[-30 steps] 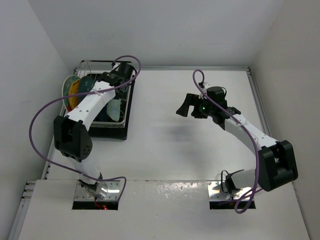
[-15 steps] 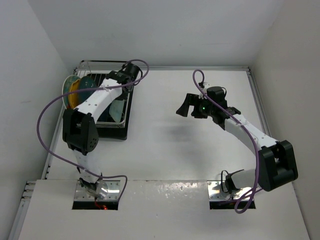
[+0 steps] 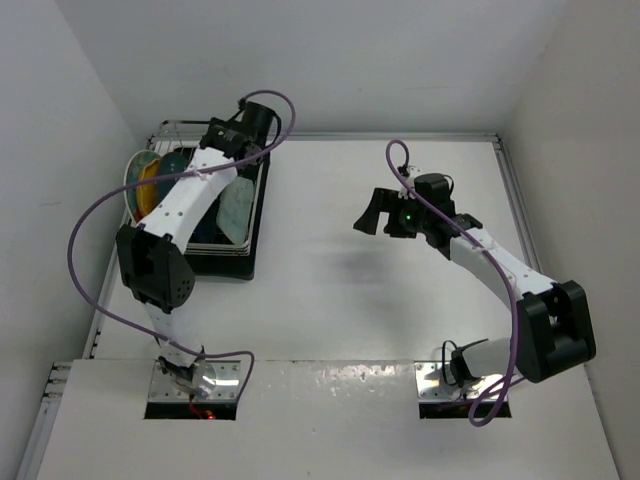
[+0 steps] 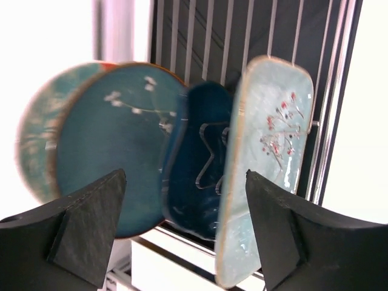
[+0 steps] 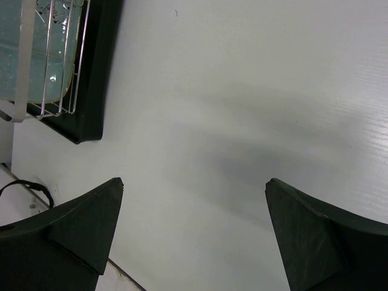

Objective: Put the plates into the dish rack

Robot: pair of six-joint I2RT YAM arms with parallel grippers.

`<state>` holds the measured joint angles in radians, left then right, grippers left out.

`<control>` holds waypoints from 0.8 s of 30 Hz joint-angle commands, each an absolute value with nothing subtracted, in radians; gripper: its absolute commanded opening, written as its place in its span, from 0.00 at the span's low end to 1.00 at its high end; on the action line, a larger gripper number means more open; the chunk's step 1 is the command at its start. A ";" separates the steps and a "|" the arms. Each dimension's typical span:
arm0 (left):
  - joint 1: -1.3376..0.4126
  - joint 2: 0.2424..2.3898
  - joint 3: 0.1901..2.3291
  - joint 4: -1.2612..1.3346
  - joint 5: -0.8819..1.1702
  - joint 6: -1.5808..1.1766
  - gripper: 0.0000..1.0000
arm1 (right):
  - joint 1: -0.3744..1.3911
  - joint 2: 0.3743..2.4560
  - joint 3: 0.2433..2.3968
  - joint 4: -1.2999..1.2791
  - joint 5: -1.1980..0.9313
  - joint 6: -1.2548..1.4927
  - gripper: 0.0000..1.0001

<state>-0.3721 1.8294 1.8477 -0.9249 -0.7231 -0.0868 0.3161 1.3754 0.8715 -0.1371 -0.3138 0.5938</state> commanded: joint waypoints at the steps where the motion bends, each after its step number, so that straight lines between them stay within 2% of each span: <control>1: -0.371 1.714 1.920 -0.902 -0.764 -0.051 0.84 | 0.308 1.356 0.914 -0.140 -0.307 0.569 1.00; 5: -0.371 1.559 1.870 -0.878 -0.764 -0.020 0.86 | 0.275 1.321 0.925 -0.170 -0.299 0.543 1.00; 8: -0.347 1.416 1.697 -0.825 -0.764 -0.011 0.86 | 0.238 1.254 0.905 -0.190 -0.291 0.526 1.00; 12: -0.333 1.070 1.311 -0.637 -0.694 0.104 0.84 | 0.172 1.174 0.826 -0.193 -0.281 0.525 1.00; 13: -0.333 0.990 1.140 -0.603 -0.649 0.121 0.84 | 0.170 1.132 0.810 -0.183 -0.281 0.526 1.00; 14: -0.333 0.822 1.056 -0.571 -0.615 0.139 0.84 | 0.155 1.121 0.755 -0.176 -0.278 0.529 1.00; 17: -0.333 0.559 0.782 -0.476 -0.446 0.231 0.86 | 0.127 1.063 0.674 -0.158 -0.290 0.552 1.00; 18: -0.333 0.402 0.726 -0.460 -0.408 0.256 0.86 | 0.120 1.054 0.660 -0.156 -0.298 0.551 1.00; 19: -0.333 0.332 0.680 -0.448 -0.373 0.297 0.86 | 0.117 1.036 0.647 -0.156 -0.302 0.558 1.00; 22: -0.333 0.148 0.552 -0.457 -0.278 0.354 0.89 | 0.103 0.996 0.592 -0.176 -0.307 0.555 1.00; 24: -0.333 0.109 0.486 -0.457 -0.281 0.354 0.90 | 0.106 0.963 0.572 -0.196 -0.307 0.554 1.00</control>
<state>-0.3378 0.1486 0.5491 -0.5304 -0.3805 0.2817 0.1104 1.0149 0.5838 -0.2050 -0.2924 0.5499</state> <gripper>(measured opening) 0.895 0.996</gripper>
